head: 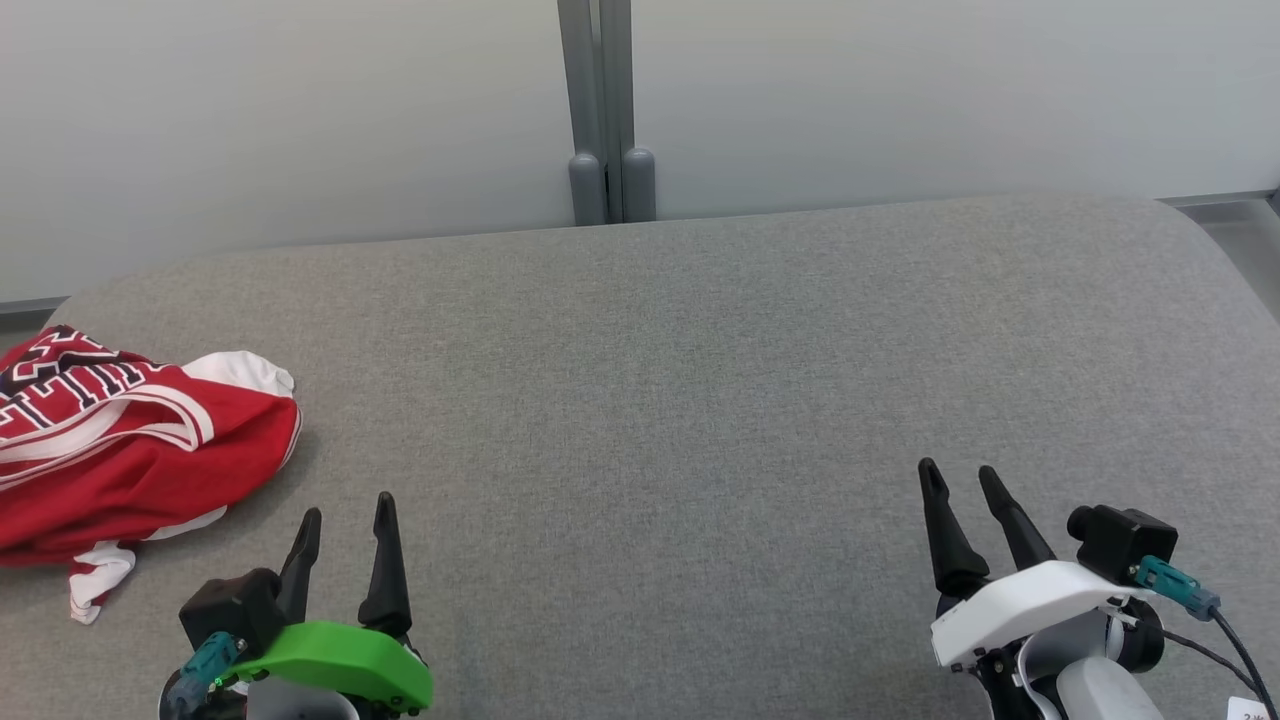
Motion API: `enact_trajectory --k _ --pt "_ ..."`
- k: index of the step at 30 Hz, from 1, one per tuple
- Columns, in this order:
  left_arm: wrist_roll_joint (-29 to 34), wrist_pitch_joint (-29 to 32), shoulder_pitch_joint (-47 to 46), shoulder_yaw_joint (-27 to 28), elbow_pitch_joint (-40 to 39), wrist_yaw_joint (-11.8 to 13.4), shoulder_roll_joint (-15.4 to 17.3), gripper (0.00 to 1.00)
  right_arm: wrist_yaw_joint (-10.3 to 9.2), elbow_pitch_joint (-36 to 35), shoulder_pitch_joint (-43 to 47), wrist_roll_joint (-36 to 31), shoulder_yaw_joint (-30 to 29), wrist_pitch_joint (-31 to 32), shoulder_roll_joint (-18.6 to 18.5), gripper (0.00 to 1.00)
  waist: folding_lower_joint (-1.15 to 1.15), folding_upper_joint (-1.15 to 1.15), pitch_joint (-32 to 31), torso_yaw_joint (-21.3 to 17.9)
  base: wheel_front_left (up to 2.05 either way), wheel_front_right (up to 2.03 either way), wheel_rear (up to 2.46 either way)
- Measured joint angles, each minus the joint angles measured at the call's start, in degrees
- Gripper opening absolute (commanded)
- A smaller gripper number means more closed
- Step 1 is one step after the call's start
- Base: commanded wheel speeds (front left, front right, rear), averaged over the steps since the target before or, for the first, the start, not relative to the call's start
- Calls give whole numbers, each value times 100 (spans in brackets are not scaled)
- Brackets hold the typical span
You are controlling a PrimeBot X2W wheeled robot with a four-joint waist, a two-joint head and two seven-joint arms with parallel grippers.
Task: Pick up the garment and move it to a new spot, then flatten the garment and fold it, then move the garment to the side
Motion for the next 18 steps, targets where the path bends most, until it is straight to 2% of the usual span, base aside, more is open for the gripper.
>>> enact_trajectory --k 18 --pt "851 -234 36 -73 -52 -10 -33 100 0 47 -55 -843 115 -216 -8 100 0 0 -45 2 0 0 0"
